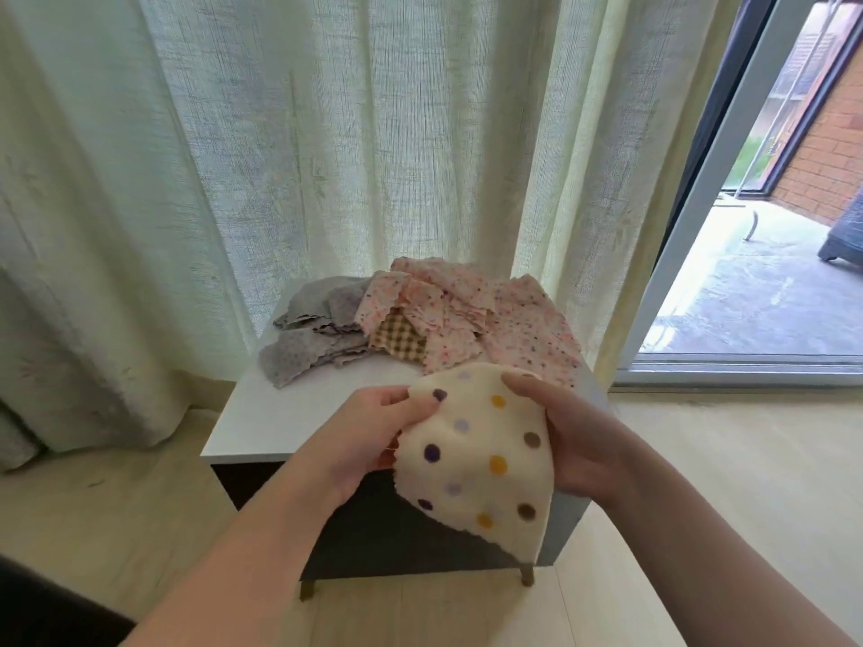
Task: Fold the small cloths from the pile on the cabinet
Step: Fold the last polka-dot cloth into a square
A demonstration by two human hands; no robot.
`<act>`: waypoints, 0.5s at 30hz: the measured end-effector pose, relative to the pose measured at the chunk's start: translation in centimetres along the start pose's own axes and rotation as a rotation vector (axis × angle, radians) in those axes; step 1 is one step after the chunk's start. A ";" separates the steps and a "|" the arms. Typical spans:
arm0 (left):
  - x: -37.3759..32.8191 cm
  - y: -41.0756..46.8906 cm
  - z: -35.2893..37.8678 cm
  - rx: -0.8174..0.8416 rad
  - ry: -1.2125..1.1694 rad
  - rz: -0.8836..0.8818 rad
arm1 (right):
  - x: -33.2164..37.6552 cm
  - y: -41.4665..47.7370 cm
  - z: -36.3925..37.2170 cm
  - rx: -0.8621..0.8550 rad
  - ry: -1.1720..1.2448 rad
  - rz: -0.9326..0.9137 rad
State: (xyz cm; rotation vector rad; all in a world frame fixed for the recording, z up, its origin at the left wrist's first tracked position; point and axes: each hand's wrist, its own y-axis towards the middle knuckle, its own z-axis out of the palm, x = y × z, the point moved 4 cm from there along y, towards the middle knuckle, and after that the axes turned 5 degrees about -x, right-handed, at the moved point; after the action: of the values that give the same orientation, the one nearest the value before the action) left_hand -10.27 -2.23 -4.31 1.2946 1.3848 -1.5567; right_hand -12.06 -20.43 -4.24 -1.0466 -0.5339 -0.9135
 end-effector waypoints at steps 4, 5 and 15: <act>0.4 0.0 -0.9 -0.052 -0.102 0.046 | -0.5 0.1 -0.5 0.096 -0.199 -0.045; 0.5 0.1 -1.1 -0.060 -0.118 0.057 | -0.5 0.2 -0.6 0.078 -0.247 -0.062; -1.5 -2.1 -2.7 0.109 -0.215 0.601 | 2.0 -1.4 0.2 0.232 -0.217 -0.576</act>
State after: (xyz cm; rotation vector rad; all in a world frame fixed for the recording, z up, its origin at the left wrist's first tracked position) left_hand -11.20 0.65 -2.07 1.3937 0.6916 -1.3099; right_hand -12.14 -21.27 -1.93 -0.7920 -1.1341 -1.2092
